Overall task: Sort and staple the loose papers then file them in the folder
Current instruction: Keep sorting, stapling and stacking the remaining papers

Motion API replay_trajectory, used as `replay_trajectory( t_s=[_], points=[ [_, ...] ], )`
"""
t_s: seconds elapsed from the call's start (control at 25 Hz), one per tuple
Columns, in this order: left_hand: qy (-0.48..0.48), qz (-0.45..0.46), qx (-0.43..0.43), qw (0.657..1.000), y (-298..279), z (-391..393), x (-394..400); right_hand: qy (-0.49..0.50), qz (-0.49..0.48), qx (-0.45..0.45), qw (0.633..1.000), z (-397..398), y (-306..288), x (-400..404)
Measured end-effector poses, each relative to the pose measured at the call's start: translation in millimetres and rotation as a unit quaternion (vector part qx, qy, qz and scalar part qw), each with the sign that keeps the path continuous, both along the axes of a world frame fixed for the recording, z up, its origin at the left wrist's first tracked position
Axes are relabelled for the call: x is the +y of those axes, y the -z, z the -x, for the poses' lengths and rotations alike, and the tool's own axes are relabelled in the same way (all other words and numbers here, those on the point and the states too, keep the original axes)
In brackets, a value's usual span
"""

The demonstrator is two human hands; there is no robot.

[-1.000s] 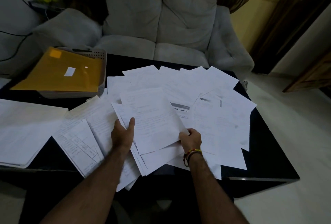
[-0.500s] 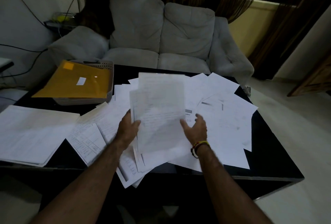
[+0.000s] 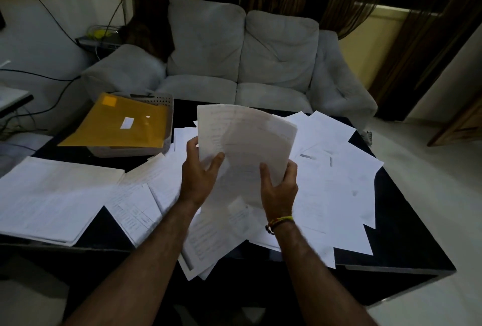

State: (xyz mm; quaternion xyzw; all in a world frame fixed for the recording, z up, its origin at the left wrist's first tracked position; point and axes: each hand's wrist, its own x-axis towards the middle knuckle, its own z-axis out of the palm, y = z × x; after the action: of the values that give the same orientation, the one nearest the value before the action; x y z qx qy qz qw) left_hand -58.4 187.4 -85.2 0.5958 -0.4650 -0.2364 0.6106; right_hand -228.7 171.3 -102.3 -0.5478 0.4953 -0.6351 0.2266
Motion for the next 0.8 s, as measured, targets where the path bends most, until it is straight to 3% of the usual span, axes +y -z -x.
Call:
replay_trajectory(
  t_s=[0.12,0.32,0.52,0.64,0.8],
  points=[
    [-0.063,-0.024,0.032,0.997,4.0,7.2,-4.2,0.007,0.0,0.006,1.0,-10.1,-1.0,-8.9],
    [-0.145,-0.05,0.0,0.988,10.9,10.7,-14.6,-0.044,-0.019,0.107,0.993,-26.0,7.3,-25.0],
    [-0.139,-0.193,-0.018,0.971,54.7,-3.8,-30.7,0.073,-0.141,0.091,0.983,-1.2,30.9,-66.7],
    [-0.092,-0.234,-0.1,0.963,93.6,10.2,-21.6,0.123,-0.278,0.188,0.934,27.2,57.2,-98.0],
    [-0.128,-0.257,-0.254,0.923,107.2,23.7,-18.1,0.095,-0.325,0.323,0.884,43.4,67.3,-127.0]
  ],
)
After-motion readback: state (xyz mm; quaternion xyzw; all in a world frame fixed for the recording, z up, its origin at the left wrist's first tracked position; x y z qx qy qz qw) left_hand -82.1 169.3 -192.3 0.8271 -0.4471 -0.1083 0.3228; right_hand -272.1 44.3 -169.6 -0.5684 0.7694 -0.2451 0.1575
